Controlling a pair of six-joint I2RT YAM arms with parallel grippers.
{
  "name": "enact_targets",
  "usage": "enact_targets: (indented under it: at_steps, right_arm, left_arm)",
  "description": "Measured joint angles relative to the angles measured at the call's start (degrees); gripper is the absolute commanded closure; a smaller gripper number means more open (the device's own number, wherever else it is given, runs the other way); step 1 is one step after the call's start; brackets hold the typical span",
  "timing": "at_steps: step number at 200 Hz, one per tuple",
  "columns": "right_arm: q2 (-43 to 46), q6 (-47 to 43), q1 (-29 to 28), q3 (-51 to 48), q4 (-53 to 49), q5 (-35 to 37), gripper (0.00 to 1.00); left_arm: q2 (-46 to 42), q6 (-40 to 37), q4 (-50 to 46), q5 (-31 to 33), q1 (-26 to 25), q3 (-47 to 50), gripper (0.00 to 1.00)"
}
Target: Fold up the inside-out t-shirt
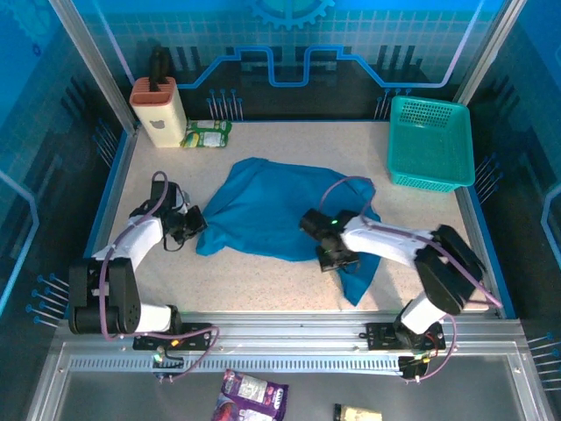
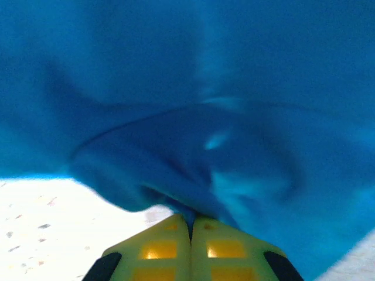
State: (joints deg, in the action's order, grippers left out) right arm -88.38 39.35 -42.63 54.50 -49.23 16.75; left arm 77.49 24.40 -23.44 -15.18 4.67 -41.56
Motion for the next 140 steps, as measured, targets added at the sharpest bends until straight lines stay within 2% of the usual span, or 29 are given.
enact_targets:
  at_steps: [33,64,100,140]
  right_arm:
    - [7.52,-3.78,12.9,-3.06,0.22,1.27,1.0]
    - [10.95,-7.34,21.51,-4.83,1.16,0.17,1.0]
    - [11.56,-10.19,25.22,-4.96,1.97,-1.31,1.0]
    - [11.28,-11.54,26.21,-4.96,2.05,-1.42,1.0]
  left_arm:
    - [-1.73,1.77,1.38,-0.31,0.0,3.74,0.97]
    - [-3.65,2.97,1.53,-2.45,-0.02,6.47,0.93]
    - [-6.12,4.22,1.9,-4.24,0.07,7.56,0.75]
    - [-7.89,4.7,1.73,-5.31,-0.5,9.16,0.68]
